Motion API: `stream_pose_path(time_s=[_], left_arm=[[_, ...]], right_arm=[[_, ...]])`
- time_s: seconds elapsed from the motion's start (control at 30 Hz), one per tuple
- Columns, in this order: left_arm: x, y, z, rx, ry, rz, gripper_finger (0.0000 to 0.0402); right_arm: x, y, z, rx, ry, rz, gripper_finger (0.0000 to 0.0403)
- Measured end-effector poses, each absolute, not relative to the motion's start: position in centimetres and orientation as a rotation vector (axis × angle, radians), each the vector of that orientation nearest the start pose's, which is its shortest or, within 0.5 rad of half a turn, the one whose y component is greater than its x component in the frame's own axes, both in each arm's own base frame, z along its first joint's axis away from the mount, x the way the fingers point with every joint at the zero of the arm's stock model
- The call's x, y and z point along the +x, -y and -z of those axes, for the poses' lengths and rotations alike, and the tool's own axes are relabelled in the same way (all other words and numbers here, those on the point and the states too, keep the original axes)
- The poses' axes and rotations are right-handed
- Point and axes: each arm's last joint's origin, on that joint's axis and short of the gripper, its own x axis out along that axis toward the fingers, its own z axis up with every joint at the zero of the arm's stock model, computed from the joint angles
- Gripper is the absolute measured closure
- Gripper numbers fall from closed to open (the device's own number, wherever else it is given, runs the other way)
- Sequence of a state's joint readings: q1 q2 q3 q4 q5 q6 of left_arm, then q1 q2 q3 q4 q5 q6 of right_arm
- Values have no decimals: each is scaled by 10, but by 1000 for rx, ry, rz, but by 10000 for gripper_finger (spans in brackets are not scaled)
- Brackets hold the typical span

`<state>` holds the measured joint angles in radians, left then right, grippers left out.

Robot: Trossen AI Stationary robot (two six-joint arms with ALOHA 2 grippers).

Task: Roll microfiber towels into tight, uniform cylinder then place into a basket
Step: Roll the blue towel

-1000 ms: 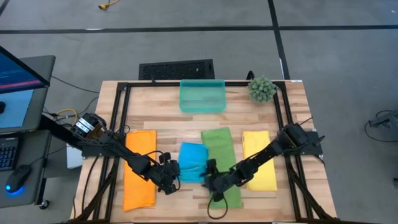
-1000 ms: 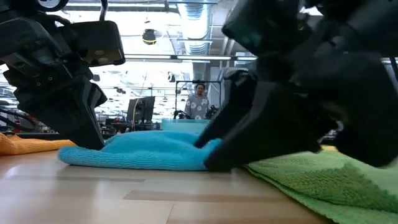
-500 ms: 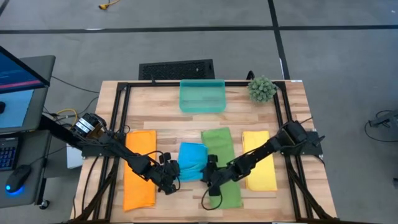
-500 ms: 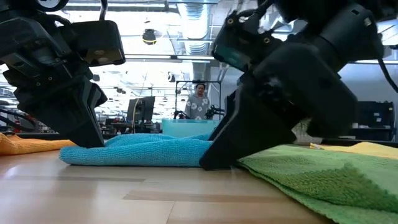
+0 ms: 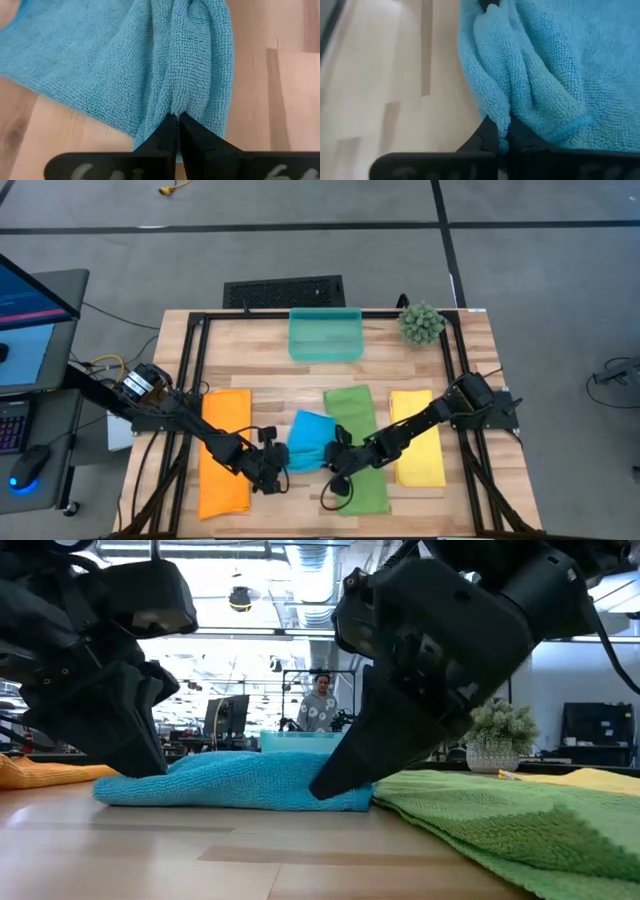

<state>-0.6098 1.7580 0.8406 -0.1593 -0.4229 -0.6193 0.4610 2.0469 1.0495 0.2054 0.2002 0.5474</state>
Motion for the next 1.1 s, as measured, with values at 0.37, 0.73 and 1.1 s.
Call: stream_pose_path(time_s=[0.37, 0.73, 1.1], left_arm=[[256, 178, -125, 47, -905, -112, 401], [243, 197, -130, 201, -815, -94, 401], [234, 203, -140, 280, -732, -130, 401]], right_arm=[[354, -172, -97, 532, -826, -29, 386], [357, -171, -98, 621, -827, -61, 386], [357, -172, -98, 626, -842, -104, 386]])
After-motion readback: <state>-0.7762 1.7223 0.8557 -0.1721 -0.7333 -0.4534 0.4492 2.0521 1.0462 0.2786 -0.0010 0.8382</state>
